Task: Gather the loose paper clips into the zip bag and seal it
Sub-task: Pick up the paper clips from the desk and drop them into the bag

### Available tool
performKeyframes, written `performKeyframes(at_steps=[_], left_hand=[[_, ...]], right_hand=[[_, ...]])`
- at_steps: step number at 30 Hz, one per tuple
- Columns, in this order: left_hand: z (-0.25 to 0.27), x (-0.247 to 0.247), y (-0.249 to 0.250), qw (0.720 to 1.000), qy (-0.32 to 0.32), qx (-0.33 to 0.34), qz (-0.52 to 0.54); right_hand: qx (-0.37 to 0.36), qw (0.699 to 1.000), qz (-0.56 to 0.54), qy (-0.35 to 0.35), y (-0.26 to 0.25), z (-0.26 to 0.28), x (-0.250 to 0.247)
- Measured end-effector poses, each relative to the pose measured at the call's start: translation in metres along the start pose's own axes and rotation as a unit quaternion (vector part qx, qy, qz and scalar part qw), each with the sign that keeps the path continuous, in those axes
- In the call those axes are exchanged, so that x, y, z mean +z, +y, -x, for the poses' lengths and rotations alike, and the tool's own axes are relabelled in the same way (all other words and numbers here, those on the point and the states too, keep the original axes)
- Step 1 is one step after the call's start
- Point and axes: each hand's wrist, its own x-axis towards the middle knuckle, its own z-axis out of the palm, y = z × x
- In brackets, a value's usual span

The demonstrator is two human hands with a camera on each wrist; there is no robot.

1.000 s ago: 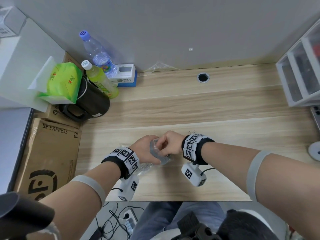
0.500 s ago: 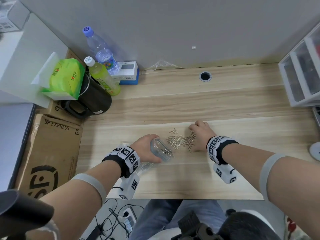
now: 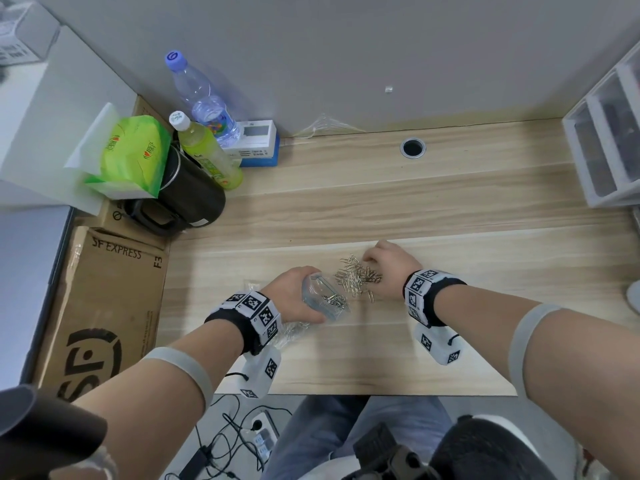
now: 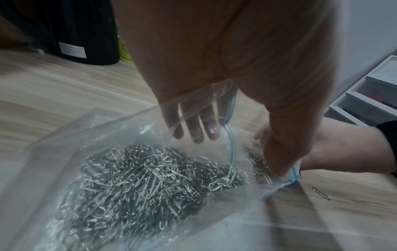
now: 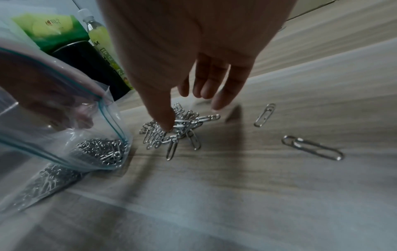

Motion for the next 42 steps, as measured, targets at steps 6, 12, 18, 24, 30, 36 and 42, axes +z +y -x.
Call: performKeyframes(at_steps=[6,12,18,24,30,36,42], left_hand=[[0.003,0.001,0.002,1.000,0.002,0.002,0.005],[0.006,0.002,-0.001,1.000,0.010,0.004,0.025],[0.005,0.005,-0.002,1.000,0.018,0.004,0.025],[0.001,0.005,-0.002,0.999,0.017,0.008,0.025],[-0.003,0.005,-0.004,1.000,0.008,0.001,0.007],[-0.003,0.003,-0.002,1.000,0.001,-0.001,-0.005],[-0.005,0.003,0.000,1.000,0.003,0.004,-0.004]], right_hand=[[0.001,0.998,0.053,-0.042,-0.003,0.004,0.000],[-0.050,0.995,0.080,-0.019,-0.017,-0.005,0.019],[-0.057,0.995,0.085,-0.015,-0.020,-0.009,0.022],[-0.061,0.996,0.064,-0.015,-0.022,-0.007,0.019],[-0.065,0.997,0.035,-0.015,-0.018,-0.005,0.018],[-0.058,0.998,0.017,-0.020,-0.012,-0.004,0.013],[-0.022,1.000,-0.017,-0.006,-0.012,-0.008,0.008]])
